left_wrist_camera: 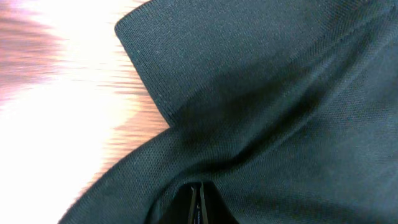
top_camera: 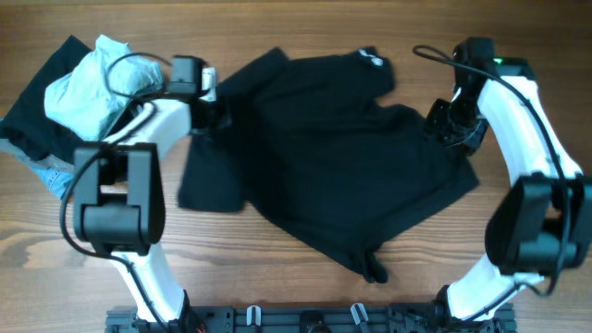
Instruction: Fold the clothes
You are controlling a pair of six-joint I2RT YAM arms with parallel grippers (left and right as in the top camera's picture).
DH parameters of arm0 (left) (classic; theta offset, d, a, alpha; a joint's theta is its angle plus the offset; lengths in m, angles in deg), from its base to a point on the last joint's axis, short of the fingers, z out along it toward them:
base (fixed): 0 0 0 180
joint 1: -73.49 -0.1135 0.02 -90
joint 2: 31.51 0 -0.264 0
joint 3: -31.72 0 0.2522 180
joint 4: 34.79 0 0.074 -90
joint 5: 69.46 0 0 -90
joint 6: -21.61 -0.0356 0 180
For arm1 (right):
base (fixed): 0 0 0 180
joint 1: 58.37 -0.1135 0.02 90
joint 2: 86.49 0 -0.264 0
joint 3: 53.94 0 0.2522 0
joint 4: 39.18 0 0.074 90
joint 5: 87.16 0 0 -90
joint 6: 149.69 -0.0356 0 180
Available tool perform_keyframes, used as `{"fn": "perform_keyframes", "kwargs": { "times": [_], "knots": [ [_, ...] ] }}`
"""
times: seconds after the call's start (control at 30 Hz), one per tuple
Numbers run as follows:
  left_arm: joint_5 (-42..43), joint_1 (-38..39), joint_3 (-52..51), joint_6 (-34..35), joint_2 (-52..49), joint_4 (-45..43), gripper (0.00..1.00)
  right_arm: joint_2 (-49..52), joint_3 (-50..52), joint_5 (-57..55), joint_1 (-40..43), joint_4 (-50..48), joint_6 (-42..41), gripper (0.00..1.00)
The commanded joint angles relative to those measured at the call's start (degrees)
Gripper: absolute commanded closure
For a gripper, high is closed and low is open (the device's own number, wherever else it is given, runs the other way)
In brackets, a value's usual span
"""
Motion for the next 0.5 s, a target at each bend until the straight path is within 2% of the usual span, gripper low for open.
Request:
{"fn": "perform_keyframes", "kwargs": {
  "times": [0.0, 0.03, 0.13, 0.23, 0.37, 0.4, 0.43, 0.47],
  "knots": [
    [-1.0, -1.4, -3.3, 0.9, 0.0, 2.7, 0.94, 7.5, 0.6, 0.7, -0.2, 2.6, -3.7, 0.89],
    [-1.0, -0.9, -3.3, 0.9, 2.6, 2.6, 0.89, 9.4, 0.6, 2.0, -0.2, 2.7, -3.7, 0.94],
    [-0.1, 0.2, -3.3, 0.9, 9.9, 2.6, 0.61, 13.6, 2.5, 2.1, 0.1, 0.1, -4.8, 0.94],
    [0.5, 1.6, -3.3, 0.9, 17.4, 2.5, 0.42, 16.7, 5.3, -9.6, 5.0, -3.8, -9.6, 0.96],
    [1.1, 4.1, -3.3, 0.9, 21.6, 2.5, 0.28, 16.8, 1.5, -7.6, 19.9, -11.6, -10.3, 0.96],
    [1.1, 4.8, -3.3, 0.9, 21.6, 2.5, 0.27, 16.8, -0.9, -3.5, 23.1, -12.6, -6.4, 0.96],
    [1.1, 5.7, -3.3, 0.9, 21.5, 2.5, 0.27, 16.7, -4.2, 3.8, 25.6, -13.8, 2.5, 0.96],
    [1.1, 6.6, -3.3, 0.9, 21.5, 2.1, 0.25, 16.5, -7.2, 7.6, 26.8, -13.5, 8.0, 0.96]
  ]
}}
